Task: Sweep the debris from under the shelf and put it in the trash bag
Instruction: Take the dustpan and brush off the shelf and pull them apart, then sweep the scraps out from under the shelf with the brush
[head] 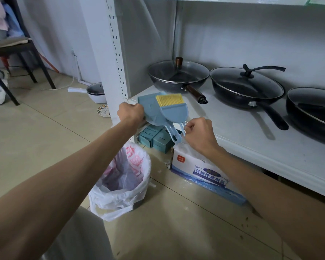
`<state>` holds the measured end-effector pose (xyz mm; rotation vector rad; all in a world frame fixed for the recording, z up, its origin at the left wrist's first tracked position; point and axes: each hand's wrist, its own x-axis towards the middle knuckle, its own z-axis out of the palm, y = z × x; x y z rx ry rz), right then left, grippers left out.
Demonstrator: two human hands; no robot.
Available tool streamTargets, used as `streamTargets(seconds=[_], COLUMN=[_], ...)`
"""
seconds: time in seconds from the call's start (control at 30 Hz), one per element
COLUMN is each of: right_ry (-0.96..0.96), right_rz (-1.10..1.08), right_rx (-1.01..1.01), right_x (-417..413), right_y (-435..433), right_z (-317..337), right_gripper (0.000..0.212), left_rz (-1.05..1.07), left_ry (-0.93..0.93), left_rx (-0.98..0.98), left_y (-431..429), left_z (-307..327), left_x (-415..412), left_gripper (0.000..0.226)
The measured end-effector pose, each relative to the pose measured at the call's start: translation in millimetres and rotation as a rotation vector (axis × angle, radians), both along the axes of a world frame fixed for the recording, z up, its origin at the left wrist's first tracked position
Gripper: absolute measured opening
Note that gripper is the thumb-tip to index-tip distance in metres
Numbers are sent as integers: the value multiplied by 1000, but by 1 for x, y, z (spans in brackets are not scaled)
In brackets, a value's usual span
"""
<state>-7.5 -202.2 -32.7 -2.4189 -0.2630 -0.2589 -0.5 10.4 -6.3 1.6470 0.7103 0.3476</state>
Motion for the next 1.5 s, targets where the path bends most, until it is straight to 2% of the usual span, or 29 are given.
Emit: streamTargets(seconds=[0.2,0.37,0.57,0.73,0.83,0.9,1.03,1.17,1.37,1.5], right_ry=[-55,-130,-88,-3,39,57,139,233,371,486], right_rz=[71,173,228,236,233,230,216,142,33,1], right_rx=[-2,-35,-149,-202,-203,-192,-127,-11,206,364], right_x=[0,-9,0,10,12,15,16,18,4,-3], right_y=[-22,-31,-31,-26,-23,-21,-22,-28,-32,-25], right_z=[-10,-17,-43,-61,-69,-78,-96,-113,-109,-106], right_gripper=[15,12,11,11,12,15,17,16,14,14], left_rz=[41,67,107,166,112,152,207,299,417,423], left_ry=[50,24,58,70,66,86,71,111,-1,-35], left_rx=[-121,-207,-287,-377,-384,-399,-424,-471,-740,-782], left_y=[16,10,13,15,13,14,12,3,4,9], left_z=[-8,1,-9,-19,-24,-23,-28,-41,-36,-37], left_x=[25,45,81,95,104,111,120,130,128,123], left_gripper=[32,17,34,23,22,3,6,32,21,23])
